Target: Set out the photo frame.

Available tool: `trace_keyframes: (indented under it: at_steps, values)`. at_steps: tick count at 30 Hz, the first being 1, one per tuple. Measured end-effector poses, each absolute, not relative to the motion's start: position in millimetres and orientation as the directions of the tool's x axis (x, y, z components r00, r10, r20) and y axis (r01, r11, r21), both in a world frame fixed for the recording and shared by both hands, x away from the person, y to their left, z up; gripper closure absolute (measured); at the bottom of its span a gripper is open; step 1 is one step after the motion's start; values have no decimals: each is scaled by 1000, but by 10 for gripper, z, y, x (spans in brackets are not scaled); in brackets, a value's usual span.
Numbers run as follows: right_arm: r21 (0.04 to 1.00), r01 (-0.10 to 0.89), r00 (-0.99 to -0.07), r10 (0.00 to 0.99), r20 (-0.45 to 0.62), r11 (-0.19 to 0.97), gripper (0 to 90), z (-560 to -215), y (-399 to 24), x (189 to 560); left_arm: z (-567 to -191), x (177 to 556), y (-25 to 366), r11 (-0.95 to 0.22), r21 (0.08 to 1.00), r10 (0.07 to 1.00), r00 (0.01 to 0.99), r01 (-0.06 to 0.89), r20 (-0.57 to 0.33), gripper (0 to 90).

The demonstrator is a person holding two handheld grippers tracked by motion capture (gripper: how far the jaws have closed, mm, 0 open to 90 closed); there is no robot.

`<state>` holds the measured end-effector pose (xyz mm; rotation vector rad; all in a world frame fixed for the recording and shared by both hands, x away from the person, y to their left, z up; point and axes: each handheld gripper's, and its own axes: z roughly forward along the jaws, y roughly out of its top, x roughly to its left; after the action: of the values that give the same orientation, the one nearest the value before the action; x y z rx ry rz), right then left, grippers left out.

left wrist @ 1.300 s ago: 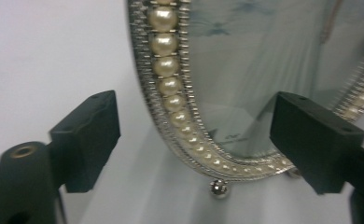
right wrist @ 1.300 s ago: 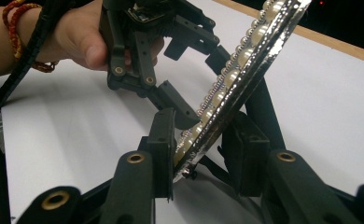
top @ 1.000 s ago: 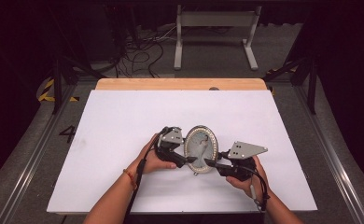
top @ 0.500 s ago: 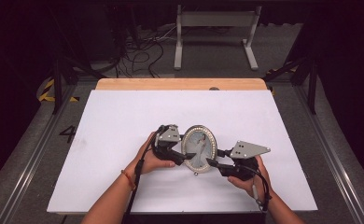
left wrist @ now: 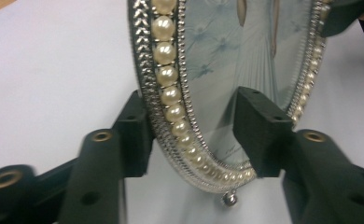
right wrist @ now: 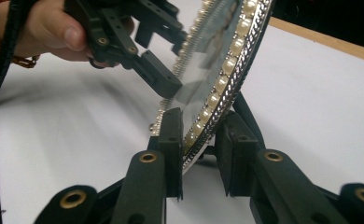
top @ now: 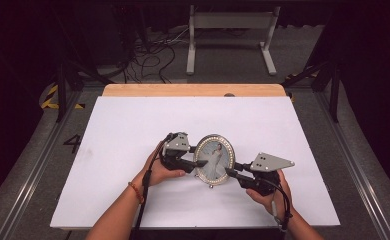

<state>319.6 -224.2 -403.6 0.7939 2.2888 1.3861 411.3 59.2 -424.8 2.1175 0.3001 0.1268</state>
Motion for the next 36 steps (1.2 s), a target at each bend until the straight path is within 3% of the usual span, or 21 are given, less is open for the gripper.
trace_keyframes:
  at_steps: [6,12,17,21,23,26,30,36]
  values:
    - [886,295,-782,623,9,358,751,-4033,-2292,3306,-4223,4056,626,-531,833,273,962,157,-7,601]
    - [889,302,-782,622,24,344,744,-4046,-2316,3417,-4196,3985,653,-539,829,276,961,150,5,612]
    - [891,294,-782,622,17,346,740,-4047,-2316,3430,-4182,3961,640,-551,822,284,958,144,22,598]
    - [892,284,-767,642,-9,351,637,-4043,-2321,3378,-4157,3963,648,-504,851,298,954,146,13,536]
    - [891,279,-761,648,-23,359,653,-4039,-2331,3354,-4148,3963,654,-487,861,304,953,147,9,519]
    - [890,268,-765,643,-35,368,746,-4024,-2319,3315,-4146,3963,659,-488,860,312,950,151,11,575]
    - [887,278,-762,647,-30,369,747,-4019,-2297,3337,-4126,3943,710,-485,860,320,947,159,5,667]
    - [891,290,-771,637,2,348,751,-4041,-2294,3423,-4118,3861,759,-498,853,331,943,157,20,690]
